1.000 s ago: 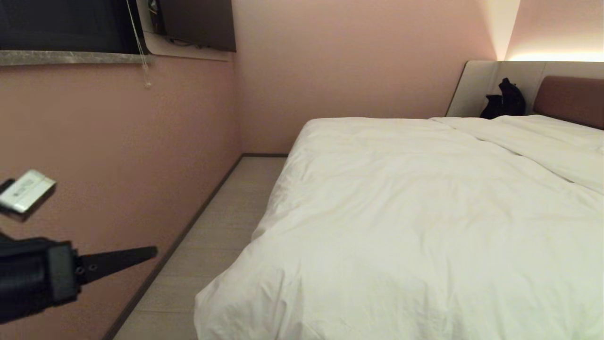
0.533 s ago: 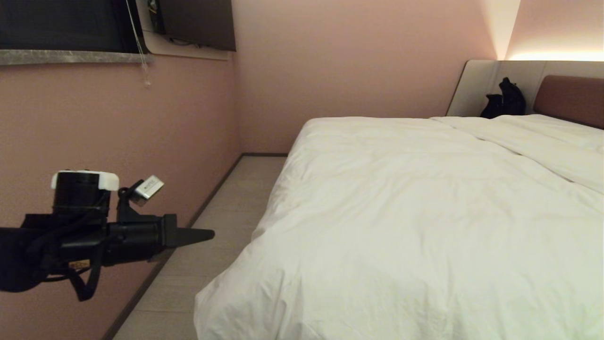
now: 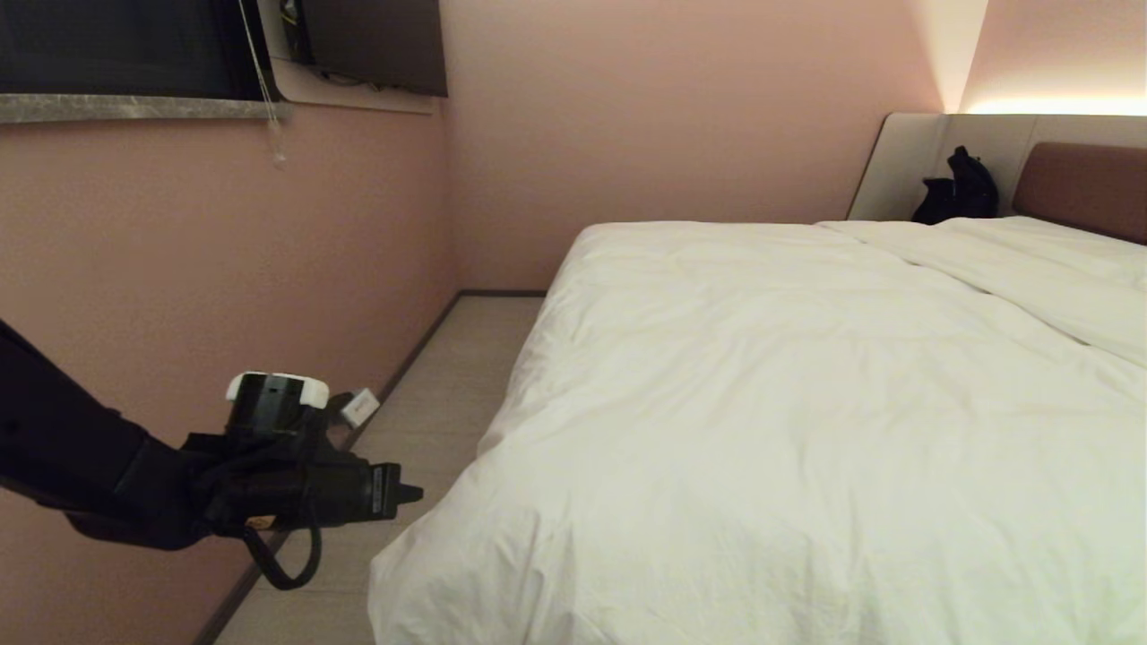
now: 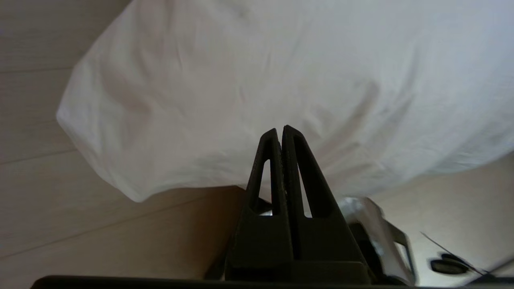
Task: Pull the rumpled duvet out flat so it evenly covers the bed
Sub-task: Flatten the corners of the folded blanket
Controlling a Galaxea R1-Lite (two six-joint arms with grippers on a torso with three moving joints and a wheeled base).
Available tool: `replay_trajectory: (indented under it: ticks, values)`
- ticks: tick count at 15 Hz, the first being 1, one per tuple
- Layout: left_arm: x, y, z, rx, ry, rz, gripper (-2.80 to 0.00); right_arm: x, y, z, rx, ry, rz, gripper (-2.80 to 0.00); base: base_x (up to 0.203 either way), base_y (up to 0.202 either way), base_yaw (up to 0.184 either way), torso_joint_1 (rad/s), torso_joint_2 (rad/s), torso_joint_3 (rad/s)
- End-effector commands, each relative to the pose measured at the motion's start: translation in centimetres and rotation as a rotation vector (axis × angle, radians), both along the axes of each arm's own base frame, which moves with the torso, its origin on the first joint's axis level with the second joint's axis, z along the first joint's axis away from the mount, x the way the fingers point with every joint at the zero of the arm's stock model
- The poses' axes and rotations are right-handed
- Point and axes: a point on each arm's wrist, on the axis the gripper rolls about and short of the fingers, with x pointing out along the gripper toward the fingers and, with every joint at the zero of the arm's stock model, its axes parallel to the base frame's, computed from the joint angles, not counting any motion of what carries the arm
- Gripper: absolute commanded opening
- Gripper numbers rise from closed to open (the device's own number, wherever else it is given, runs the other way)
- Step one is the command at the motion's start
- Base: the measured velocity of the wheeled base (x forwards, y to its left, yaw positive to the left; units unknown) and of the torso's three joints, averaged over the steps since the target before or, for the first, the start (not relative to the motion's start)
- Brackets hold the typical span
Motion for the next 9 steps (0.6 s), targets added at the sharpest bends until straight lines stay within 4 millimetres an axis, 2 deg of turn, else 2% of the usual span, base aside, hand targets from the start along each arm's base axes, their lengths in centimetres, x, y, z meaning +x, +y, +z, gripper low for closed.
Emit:
replay_trajectory:
  ticks: [1,5,9]
  values:
    - [0.4,-1.3,-1.2,0.022,0.013,-0.024,-2.80,0.0,0.0,0.0,-0.001,-0.001,0.001,-2.80,0.000,0.000,0.000,0.000,0.00,0.000]
    - [1.6,-2.3,-2.7,0.042,0.030,-0.038,-2.80,0.0,0.0,0.0,-0.001,-0.001,0.001,-2.80,0.000,0.000,0.000,0.000,0.00,0.000]
    - [1.7,-3.9,-3.3,0.047,0.041,-0.082,-2.80,0.0,0.0,0.0,-0.001,-0.001,0.001,-2.80,0.000,0.000,0.000,0.000,0.00,0.000]
